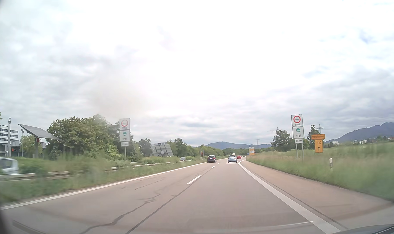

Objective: Follow the waypoints while adhering to traffic rules and regulations

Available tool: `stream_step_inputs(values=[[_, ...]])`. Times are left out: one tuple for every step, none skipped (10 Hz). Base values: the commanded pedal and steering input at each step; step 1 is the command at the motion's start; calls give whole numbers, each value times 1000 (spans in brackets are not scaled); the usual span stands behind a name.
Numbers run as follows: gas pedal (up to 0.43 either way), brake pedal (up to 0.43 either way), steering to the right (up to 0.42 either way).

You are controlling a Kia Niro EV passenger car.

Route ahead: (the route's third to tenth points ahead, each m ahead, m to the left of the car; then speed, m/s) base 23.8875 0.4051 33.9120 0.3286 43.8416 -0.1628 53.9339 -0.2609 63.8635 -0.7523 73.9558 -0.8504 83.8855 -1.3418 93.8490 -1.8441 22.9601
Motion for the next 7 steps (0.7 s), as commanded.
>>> stream_step_inputs(values=[[130,0,3],[130,0,2],[130,0,3],[130,0,4],[130,0,4],[130,0,4],[130,0,4]])
